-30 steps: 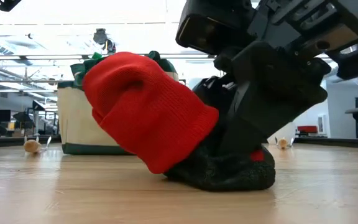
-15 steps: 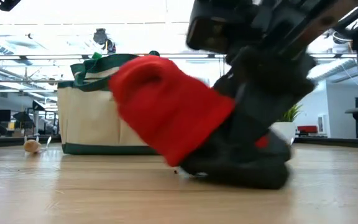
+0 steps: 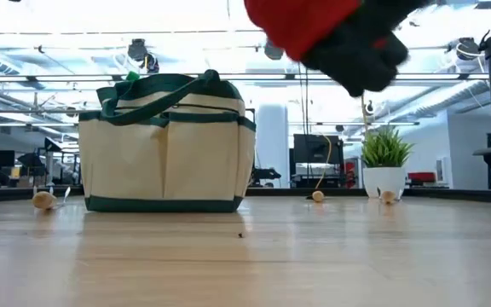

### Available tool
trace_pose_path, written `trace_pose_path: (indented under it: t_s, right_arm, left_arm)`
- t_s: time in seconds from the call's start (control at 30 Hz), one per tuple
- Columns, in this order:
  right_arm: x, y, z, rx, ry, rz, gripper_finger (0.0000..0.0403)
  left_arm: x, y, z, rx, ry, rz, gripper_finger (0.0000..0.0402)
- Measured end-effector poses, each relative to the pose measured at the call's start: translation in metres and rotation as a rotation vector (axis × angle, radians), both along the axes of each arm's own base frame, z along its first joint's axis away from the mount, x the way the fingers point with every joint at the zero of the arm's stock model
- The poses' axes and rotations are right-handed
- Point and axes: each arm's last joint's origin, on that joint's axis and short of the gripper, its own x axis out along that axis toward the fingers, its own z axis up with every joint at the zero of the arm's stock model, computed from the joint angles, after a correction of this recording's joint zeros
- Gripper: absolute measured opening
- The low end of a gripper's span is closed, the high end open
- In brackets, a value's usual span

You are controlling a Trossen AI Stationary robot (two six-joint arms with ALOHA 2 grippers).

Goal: Pick & Place Garden tools in Gardening bag
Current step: Put the red gloves into the brown gardening bag

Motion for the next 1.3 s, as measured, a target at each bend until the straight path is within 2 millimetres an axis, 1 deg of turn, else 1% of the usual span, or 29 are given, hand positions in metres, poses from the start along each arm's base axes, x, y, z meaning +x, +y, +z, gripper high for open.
trace_pose_path:
  t_s: [0.13,0.3,0.43,0.63,0.77,0.93,1.03,1.17,1.3]
  right_arm:
    - [-0.010,-0.010,0.020,-0.205,-0.086,0.045,0.0009]
    - [-0.011,-0.024,0.033,-0.511,-0.124,0.103,0.0009]
    - [-0.005,-0.035,0.041,-0.732,-0.133,0.101,0.0009]
    - [0.009,-0.045,0.057,-1.068,-0.141,0.144,0.0009]
    - [0.017,-0.048,0.074,-1.256,-0.158,0.170,0.0009]
    - [0.021,-0.046,0.090,-1.419,-0.183,0.223,0.0009]
    - [0.021,-0.045,0.095,-1.480,-0.180,0.241,0.0009]
    - [0.020,-0.040,0.099,-1.527,-0.191,0.262,0.0009]
    - [0.018,-0.033,0.100,-1.561,-0.188,0.295,0.0009]
  left_arm:
    - [0.003,0.001,0.009,-0.031,-0.077,0.069,0.0280]
    - [0.019,-0.003,0.016,-0.094,-0.145,0.140,0.0280]
    - [0.040,-0.009,0.017,-0.172,-0.187,0.158,0.0280]
    - [0.077,-0.018,0.011,-0.289,-0.222,0.093,0.0280]
    - [0.103,-0.019,0.018,-0.342,-0.217,0.082,0.0280]
    - [0.137,-0.020,0.041,-0.300,-0.258,0.041,0.0280]
    - [0.152,-0.018,0.056,-0.250,-0.302,-0.004,0.0280]
    - [0.164,-0.015,0.071,-0.192,-0.360,-0.019,0.0280]
    - [0.170,-0.013,0.069,-0.173,-0.355,-0.004,0.0280]
